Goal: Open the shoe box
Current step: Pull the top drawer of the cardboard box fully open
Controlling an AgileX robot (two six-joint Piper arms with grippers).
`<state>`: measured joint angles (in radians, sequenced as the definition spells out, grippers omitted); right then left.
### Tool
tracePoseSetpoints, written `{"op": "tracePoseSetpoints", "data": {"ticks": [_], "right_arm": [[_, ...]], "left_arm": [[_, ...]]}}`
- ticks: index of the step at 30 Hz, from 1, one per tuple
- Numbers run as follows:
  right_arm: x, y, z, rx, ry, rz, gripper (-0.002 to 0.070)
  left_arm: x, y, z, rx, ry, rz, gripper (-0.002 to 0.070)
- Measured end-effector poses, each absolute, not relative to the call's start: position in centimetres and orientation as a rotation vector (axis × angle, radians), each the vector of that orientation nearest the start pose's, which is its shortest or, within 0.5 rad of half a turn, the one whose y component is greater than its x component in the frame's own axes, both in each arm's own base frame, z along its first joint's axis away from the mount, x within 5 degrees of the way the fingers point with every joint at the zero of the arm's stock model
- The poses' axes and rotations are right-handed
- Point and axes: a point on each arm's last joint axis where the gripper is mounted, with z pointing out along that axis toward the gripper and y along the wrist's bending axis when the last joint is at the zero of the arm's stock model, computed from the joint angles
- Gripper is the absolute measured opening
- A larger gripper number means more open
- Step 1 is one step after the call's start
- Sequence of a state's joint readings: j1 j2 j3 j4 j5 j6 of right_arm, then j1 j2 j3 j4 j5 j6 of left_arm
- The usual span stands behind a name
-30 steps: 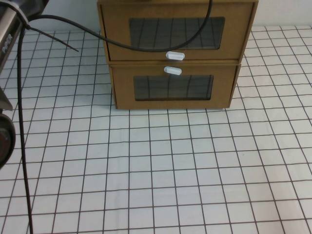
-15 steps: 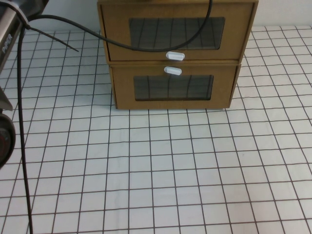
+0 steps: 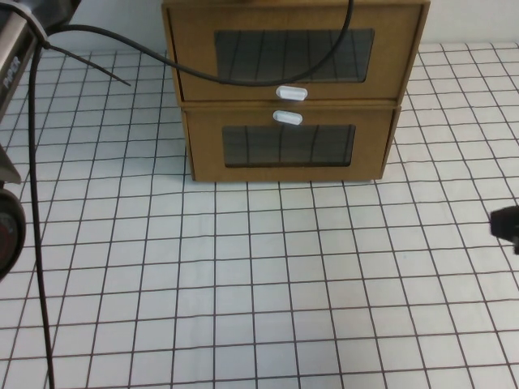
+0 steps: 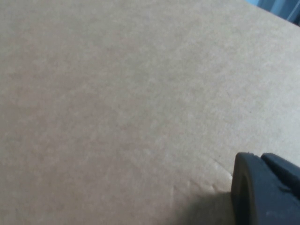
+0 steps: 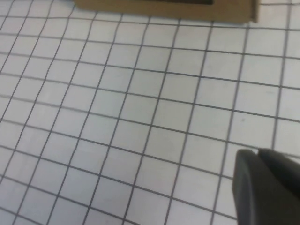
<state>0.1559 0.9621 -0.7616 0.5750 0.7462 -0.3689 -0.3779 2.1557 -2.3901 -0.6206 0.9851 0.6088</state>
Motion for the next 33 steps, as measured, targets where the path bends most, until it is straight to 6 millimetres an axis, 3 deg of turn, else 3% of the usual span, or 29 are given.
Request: {"op": "tracePoseSetpoints", "data": {"ticks": [5,11,15,22,29,33], "right_arm": [[20.8,10.5,31.8,-0.539,2.357,0.486,-0.0013],[23.0,15.9,32.1,-0.815,2.301,0.216,-0.0013],[23.6,19.7,31.2,-0.988,2.182,-0.035,-0.0013],[24.2,24.8,28.9,-1.203,1.828,-0.438,-0.0013],[25.4,27.1,27.3,-1.323,1.565,-0.638,-0.0003],[25.8,27.5,26.8,-1.303,1.528,-0.654,0.0074]], "left_arm": [[43.6,-22.0,39.5,0.912,1.913,-0.627,-0.0003],[43.5,-22.0,39.5,0.909,1.919,-0.632,-0.0003],[43.5,-22.0,39.5,0.909,1.919,-0.632,-0.0003],[43.5,-22.0,39.5,0.892,1.929,-0.643,-0.0003],[43.5,-22.0,39.5,0.885,1.934,-0.646,-0.0003],[43.6,-22.0,39.4,0.886,1.939,-0.636,-0.0003]]}}
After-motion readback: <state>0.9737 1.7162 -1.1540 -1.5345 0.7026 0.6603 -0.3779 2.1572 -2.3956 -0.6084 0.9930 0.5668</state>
